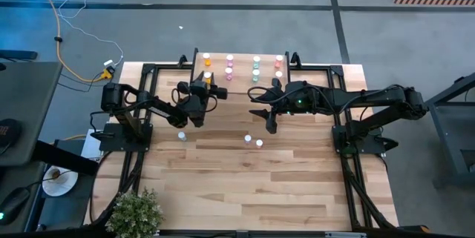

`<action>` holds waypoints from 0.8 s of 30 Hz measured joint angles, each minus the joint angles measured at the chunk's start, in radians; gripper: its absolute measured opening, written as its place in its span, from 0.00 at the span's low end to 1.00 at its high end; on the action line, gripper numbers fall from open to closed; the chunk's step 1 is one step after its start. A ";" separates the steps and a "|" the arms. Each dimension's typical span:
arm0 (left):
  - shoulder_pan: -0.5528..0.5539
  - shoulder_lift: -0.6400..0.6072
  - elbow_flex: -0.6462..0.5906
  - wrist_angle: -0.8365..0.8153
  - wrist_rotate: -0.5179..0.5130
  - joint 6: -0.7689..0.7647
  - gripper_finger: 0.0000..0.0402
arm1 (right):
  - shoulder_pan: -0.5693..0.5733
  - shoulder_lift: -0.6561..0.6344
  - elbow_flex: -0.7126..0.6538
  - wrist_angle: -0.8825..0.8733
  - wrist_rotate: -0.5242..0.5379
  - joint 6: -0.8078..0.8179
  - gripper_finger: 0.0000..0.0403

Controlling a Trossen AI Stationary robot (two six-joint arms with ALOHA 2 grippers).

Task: Pick and place medicine bottles onto shelf by color
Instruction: Put the bottom orange pill bottle on the shelf aligned with the other orange pill bottle

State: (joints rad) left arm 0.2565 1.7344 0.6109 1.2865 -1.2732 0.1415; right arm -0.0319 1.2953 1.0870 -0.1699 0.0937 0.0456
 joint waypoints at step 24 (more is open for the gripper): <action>0.014 -0.003 0.055 -0.002 -0.009 0.105 0.43 | 0.000 0.000 0.000 -0.003 0.000 0.002 0.44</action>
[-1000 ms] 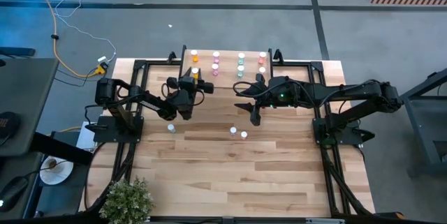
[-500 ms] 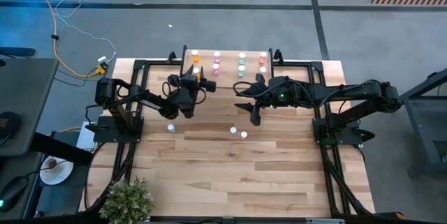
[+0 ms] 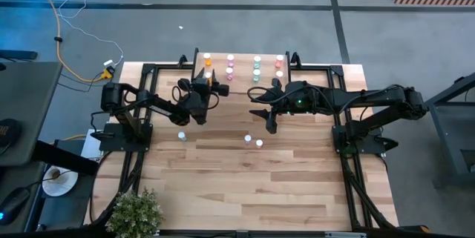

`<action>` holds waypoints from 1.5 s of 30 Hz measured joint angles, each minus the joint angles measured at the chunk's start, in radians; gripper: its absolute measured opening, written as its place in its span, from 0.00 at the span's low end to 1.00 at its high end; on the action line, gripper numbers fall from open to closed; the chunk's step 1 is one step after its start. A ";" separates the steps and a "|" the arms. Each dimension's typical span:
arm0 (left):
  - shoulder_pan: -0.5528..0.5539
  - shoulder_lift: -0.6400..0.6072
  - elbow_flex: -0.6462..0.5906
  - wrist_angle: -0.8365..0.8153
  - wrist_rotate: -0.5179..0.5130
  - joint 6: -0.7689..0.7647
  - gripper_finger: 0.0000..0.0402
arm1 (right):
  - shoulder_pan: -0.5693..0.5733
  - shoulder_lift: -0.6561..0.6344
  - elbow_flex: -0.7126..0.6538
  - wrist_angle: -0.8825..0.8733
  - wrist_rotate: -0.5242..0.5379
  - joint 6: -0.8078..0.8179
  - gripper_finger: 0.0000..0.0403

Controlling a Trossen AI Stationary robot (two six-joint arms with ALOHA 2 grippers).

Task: Pick and place medicine bottles onto shelf by color
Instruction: Put the bottom orange pill bottle on the shelf aligned with the other orange pill bottle

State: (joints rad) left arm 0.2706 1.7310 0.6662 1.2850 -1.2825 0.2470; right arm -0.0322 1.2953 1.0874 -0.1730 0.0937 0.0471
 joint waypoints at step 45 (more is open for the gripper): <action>-0.423 -0.406 -0.001 -0.399 0.071 0.395 0.43 | 0.000 0.000 0.000 -0.071 0.001 0.005 0.44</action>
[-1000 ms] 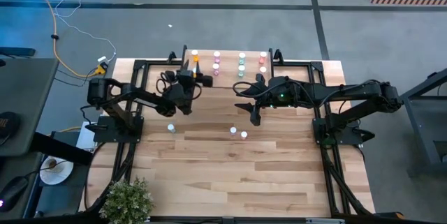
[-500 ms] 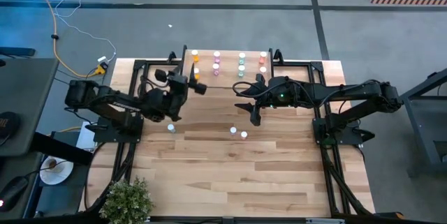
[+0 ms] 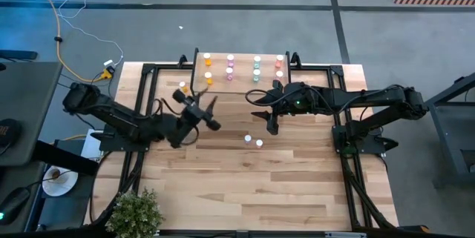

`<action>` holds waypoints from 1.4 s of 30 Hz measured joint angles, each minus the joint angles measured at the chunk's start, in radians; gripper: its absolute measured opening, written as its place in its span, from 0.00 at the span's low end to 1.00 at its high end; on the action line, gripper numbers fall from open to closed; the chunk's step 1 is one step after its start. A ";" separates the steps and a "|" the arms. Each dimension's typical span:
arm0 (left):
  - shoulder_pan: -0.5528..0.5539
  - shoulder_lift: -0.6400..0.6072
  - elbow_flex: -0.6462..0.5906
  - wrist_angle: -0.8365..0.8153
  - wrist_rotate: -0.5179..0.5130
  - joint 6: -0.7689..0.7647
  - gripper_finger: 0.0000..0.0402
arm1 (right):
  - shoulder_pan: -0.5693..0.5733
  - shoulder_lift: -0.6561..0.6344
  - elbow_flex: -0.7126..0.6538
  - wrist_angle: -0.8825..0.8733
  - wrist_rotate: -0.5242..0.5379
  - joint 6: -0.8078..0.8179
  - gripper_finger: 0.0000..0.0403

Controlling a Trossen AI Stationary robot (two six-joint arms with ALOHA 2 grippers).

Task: Pick and place medicine bottles onto shelf by color
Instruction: Put the bottom orange pill bottle on the shelf aligned with the other orange pill bottle

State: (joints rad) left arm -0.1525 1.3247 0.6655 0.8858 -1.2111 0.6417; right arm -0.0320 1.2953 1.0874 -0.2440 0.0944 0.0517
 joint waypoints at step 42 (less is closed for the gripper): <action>0.559 -0.217 0.168 -1.179 1.064 -0.525 0.43 | -0.137 -0.190 0.000 -0.066 0.114 -0.026 0.44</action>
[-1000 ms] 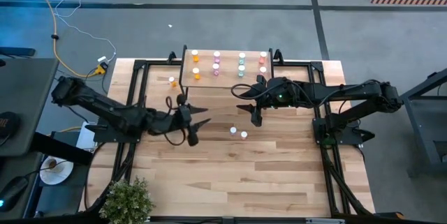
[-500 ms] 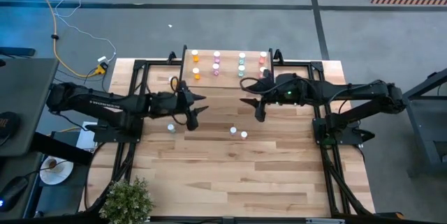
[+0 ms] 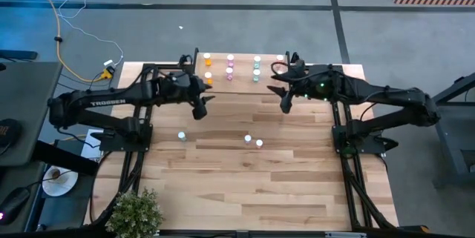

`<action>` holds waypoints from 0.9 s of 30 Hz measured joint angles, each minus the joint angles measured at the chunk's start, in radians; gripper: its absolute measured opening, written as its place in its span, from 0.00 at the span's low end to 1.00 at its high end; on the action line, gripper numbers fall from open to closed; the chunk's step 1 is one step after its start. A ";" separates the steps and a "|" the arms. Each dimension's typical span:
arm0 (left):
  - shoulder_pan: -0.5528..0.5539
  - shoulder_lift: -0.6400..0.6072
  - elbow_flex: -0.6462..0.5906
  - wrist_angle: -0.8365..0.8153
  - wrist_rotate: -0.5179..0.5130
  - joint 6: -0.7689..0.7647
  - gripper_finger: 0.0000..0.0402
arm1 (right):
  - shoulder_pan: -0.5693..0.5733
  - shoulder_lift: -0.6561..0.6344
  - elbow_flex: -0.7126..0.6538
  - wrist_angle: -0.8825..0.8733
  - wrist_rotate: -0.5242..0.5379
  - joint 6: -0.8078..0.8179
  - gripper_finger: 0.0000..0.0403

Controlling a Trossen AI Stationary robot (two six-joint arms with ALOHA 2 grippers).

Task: Pick and place medicine bottles onto shelf by color
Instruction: Put the bottom orange pill bottle on the shelf aligned with the other orange pill bottle

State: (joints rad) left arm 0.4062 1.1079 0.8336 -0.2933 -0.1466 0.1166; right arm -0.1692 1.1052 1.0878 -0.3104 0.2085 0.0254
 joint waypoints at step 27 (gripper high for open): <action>0.144 0.148 0.001 -0.004 0.054 0.044 0.43 | -0.041 -0.157 0.000 -0.120 0.000 -0.007 0.44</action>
State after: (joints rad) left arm 0.5497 1.2562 0.8349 -0.2978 -0.0927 0.1604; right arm -0.2100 0.9485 1.0878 -0.4309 0.2081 0.0181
